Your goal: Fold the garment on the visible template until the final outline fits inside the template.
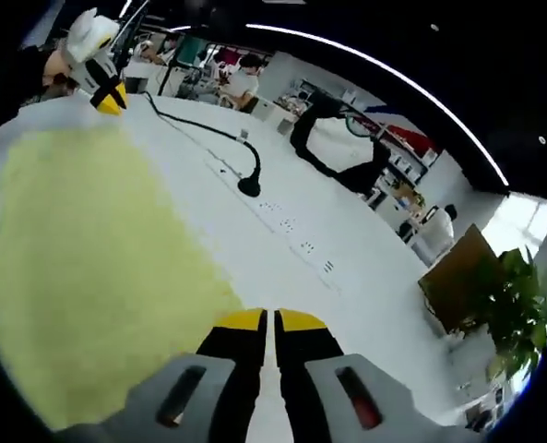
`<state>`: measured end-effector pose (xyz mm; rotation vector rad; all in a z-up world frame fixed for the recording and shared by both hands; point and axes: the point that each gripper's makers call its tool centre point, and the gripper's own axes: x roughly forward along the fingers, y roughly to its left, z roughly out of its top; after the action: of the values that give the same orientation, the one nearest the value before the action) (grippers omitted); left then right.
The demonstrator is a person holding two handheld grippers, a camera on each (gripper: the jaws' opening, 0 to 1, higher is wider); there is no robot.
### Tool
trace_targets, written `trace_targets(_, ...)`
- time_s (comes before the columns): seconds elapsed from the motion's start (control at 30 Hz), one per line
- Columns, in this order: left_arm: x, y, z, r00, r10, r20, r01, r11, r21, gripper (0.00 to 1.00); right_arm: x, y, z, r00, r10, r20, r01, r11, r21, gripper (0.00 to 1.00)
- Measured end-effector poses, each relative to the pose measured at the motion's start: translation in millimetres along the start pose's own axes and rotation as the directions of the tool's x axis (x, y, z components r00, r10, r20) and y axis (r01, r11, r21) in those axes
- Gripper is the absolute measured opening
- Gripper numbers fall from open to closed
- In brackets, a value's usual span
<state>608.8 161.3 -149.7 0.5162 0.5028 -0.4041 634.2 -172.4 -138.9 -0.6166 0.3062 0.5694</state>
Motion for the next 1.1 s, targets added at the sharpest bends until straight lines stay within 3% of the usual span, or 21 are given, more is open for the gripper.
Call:
trace_targets(0.07, -8, -7.4, 4.4, 0.999, 0.002, 0.038, -0.001, 1.0, -0.02, 0.19, -10, 0, 2.9, 1.0, -0.026, 0.003, 0.026, 1.0, -0.004, 0.04)
trace_targets(0.2, -25, -20.8, 12.9, 0.995, -0.01, 0.1, 0.017, 0.998, -0.064, 0.24, -33, 3, 16.0, 0.995, -0.044, 0.088, 0.039, 0.998, 0.048, 0.06)
trace_targets(0.3, -41, -32.2, 26.9, 0.983, -0.035, 0.18, 0.05, 0.995, -0.082, 0.29, -43, 0, 18.1, 0.992, -0.033, 0.119, 0.022, 0.995, 0.094, 0.09)
trace_targets(0.57, -71, -49.7, 36.3, 0.973, -0.046, 0.227, 0.058, 0.997, -0.043, 0.35, -65, -8, 13.2, 0.984, -0.046, 0.172, 0.013, 0.982, 0.188, 0.13)
trace_targets(0.73, -86, -59.8, 37.1, 0.962, -0.065, 0.267, 0.087, 0.994, -0.072, 0.38, -81, -9, 12.3, 0.98, -0.054, 0.19, 0.014, 0.979, 0.206, 0.18)
trace_targets(0.83, -93, -61.5, 37.9, 0.954, -0.069, 0.292, 0.112, 0.985, -0.133, 0.42, -95, 0, 14.0, 0.98, -0.045, 0.196, 0.002, 0.977, 0.214, 0.2)
trace_targets(1.1, -120, -63.9, 21.7, 0.952, -0.035, 0.303, 0.094, 0.979, -0.181, 0.41, -121, 14, 17.4, 0.976, -0.036, 0.214, -0.007, 0.981, 0.196, 0.22)
